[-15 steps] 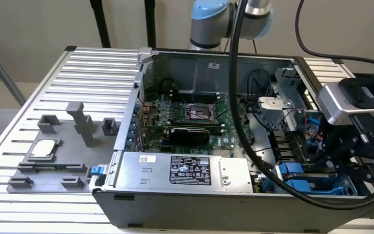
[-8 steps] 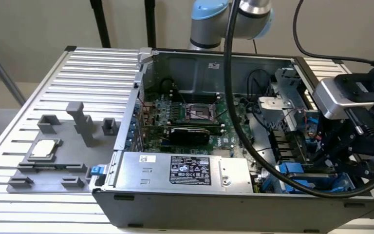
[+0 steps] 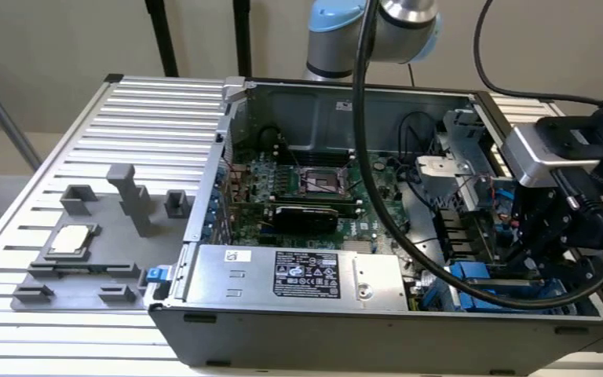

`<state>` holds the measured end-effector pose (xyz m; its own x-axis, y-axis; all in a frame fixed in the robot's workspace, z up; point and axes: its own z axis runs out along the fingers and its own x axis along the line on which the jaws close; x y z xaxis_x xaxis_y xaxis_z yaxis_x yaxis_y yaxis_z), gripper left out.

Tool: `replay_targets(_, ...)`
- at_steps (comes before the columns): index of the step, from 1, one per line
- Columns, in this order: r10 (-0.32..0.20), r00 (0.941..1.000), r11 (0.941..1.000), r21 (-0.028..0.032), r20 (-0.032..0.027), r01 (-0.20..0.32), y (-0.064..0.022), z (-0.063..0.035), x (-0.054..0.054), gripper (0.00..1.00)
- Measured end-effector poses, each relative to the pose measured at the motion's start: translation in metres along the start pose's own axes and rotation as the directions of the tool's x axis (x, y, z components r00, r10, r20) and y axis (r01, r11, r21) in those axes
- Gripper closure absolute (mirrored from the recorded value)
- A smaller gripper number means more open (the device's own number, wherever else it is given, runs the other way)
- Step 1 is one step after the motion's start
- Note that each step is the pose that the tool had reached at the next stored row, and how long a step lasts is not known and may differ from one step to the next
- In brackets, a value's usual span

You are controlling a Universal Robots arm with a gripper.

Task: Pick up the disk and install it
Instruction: 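Insert the second disk wire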

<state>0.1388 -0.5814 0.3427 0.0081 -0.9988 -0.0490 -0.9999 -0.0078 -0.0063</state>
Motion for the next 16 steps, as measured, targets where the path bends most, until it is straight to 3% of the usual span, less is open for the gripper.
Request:
replay_targets(8, 0.013, 0.9994, 0.9999, 0.0006, -0.0335, -0.013, -0.0008, 0.0022, -0.0053, 1.00)
replay_targets(16, 0.023, 0.9983, 0.9997, 0.0013, -0.0530, -0.023, -0.0015, 0.0046, -0.0098, 1.00)
